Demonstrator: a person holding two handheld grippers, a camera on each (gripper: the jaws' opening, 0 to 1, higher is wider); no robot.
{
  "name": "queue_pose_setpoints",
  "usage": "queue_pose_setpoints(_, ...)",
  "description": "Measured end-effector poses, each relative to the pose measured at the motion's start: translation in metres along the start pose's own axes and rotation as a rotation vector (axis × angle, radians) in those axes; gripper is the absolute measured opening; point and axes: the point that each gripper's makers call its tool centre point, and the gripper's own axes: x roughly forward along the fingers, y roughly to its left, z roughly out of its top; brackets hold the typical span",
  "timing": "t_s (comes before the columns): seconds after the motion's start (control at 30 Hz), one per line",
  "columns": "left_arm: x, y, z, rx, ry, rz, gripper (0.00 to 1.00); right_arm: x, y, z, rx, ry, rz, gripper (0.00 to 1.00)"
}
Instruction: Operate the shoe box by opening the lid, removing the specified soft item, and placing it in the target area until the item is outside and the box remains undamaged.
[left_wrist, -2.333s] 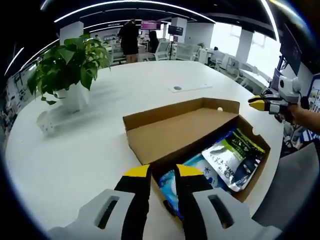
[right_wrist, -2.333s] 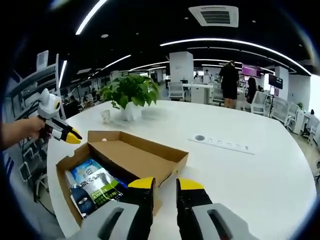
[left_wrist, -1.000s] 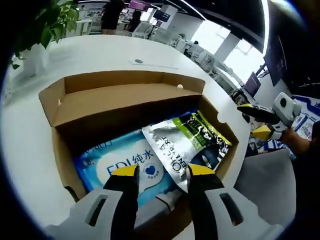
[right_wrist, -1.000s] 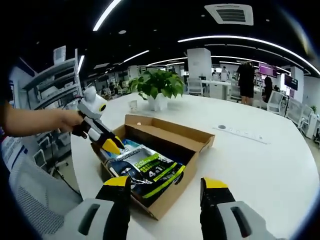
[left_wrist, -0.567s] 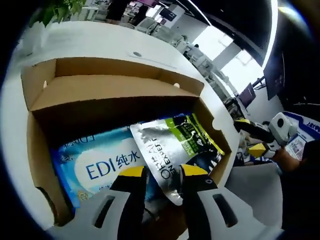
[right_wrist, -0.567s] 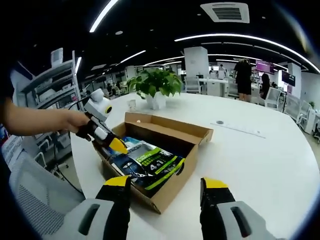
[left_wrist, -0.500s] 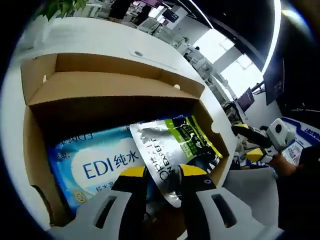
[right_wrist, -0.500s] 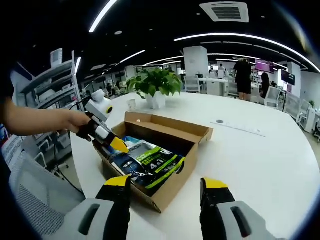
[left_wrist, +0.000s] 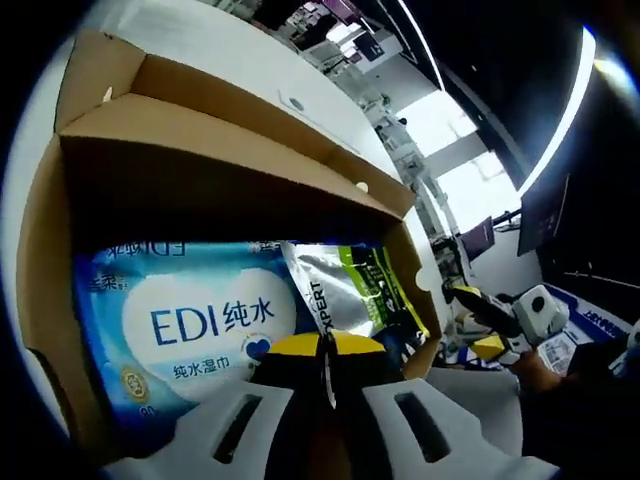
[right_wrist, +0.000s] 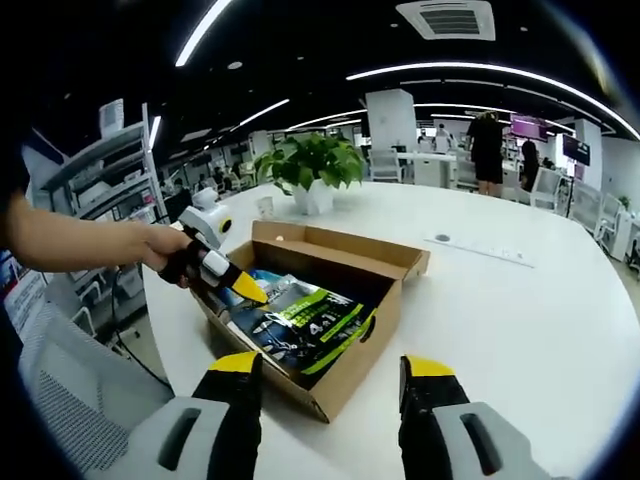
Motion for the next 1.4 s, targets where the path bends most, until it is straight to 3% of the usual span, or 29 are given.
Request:
queue_pose_setpoints(0.6,-0.019,0.0,0.004,0.055,-0.008,0.025,0.0,0.018,0.018,0.008,0.023,0.005,0.06,0.44)
queue_pose_setpoints(0.93,-0.036,0.012,0.007,0.06,-0.043,0.073,0.0,0.038,0.038,0.012,0.022,0.076,0.147,0.41)
queue_pose_setpoints(1.4,-0.05,0.021,0.013,0.099,-0.065,0.118,0.0,0.074,0.046,0.004,0.028,0.17,0.191,0.39)
